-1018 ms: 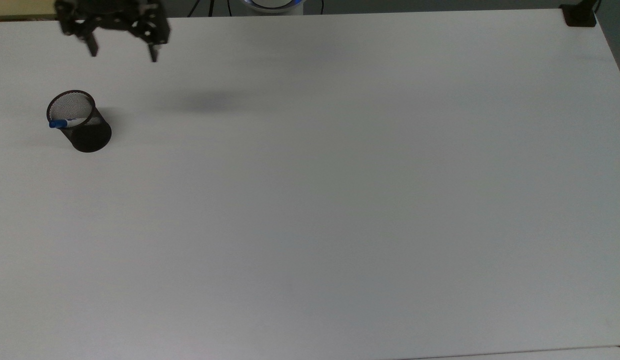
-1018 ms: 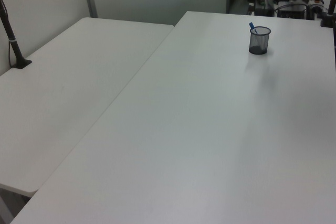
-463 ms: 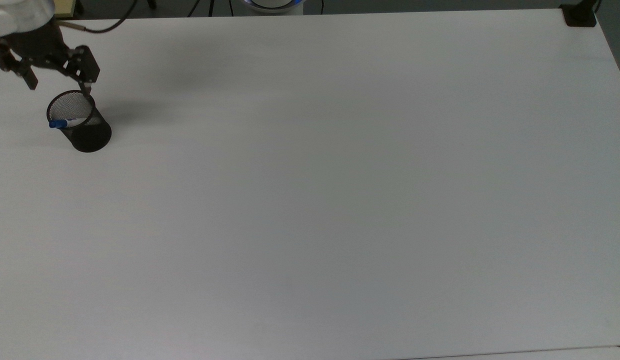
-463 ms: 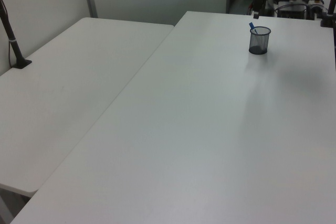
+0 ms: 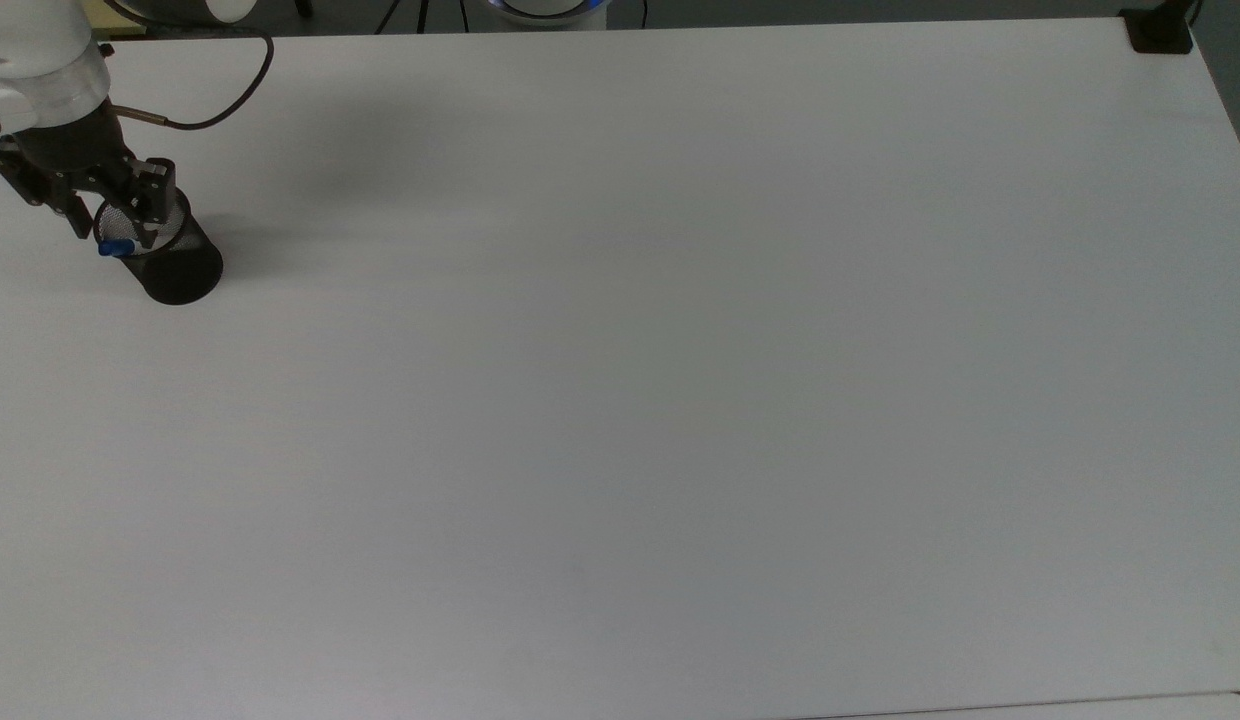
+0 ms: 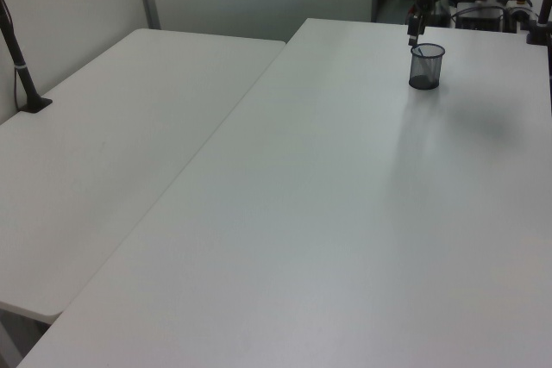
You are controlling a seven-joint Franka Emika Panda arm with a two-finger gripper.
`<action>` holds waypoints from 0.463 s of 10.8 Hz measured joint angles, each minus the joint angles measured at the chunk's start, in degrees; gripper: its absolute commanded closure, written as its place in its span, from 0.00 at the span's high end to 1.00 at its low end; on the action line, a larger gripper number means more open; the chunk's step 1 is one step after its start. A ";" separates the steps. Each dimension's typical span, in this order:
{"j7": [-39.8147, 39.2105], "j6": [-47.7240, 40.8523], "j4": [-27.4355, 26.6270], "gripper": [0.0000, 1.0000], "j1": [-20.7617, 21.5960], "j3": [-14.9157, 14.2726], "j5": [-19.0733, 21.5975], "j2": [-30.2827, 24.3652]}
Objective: Remove the marker
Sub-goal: 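Lower the gripper into the cup and close on the blue-capped marker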
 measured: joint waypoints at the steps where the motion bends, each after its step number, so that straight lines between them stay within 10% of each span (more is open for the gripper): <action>1: 0.00 0.48 0.00 0.34 -0.03 0.00 0.00 0.20; 5: 0.00 2.25 0.00 0.22 -0.03 0.00 0.01 1.37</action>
